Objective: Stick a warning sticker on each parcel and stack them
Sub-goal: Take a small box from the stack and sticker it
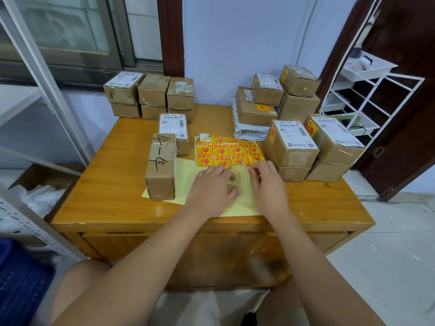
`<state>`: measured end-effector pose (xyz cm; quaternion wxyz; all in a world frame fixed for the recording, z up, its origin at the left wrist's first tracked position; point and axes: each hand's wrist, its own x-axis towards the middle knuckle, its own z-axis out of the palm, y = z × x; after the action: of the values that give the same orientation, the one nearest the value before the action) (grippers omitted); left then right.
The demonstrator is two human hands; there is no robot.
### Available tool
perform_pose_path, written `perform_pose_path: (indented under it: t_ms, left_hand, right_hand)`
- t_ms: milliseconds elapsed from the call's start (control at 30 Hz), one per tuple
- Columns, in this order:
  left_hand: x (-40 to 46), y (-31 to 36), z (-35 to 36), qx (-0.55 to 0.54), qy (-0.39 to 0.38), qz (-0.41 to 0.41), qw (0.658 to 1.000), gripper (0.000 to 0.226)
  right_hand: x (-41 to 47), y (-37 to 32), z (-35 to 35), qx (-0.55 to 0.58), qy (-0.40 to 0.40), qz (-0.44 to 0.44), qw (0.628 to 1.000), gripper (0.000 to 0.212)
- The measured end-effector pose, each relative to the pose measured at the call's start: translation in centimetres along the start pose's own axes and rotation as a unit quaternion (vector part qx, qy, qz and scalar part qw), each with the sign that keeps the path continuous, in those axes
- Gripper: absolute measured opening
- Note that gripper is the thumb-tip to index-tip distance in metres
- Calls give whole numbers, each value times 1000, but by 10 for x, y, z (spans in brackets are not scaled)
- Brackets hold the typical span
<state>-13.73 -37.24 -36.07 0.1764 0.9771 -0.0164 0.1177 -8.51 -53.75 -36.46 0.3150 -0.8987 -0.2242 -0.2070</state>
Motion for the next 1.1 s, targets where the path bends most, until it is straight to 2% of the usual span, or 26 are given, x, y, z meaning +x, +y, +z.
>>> perform_pose_path:
  t_ms: [267,367,500,667,767,933,1100]
  left_hand:
    - [1,-2,0,-16,8,5,1000,40]
    - [2,-4,-2,-95,22,-22,995,39]
    - [1,-9,-7,-226,52,-61,971,42]
    - [1,-12,-7,-284,75,-87,952,32]
    - [2,-13,-6,-302,87,-90,945,18]
    - [1,-13,-7,-302,92,-101,943,10]
    - [1,-16,-5,-295,98,-98,945,13]
  right_hand:
    - [-2,-2,-2,16,35,-8,999,12]
    - [-4,-3,-1,0,36,-42,998,14]
    - [-5,-5,1,-47,14,-103,993,16]
    - [-8,-7,-1,-65,8,-164,984,24]
    - [-9,-6,0,-66,0,-182,981,18]
    - [-10,-7,0,-55,1,-164,985,20]
    - [-8,-5,-2,-5,15,-75,997,23]
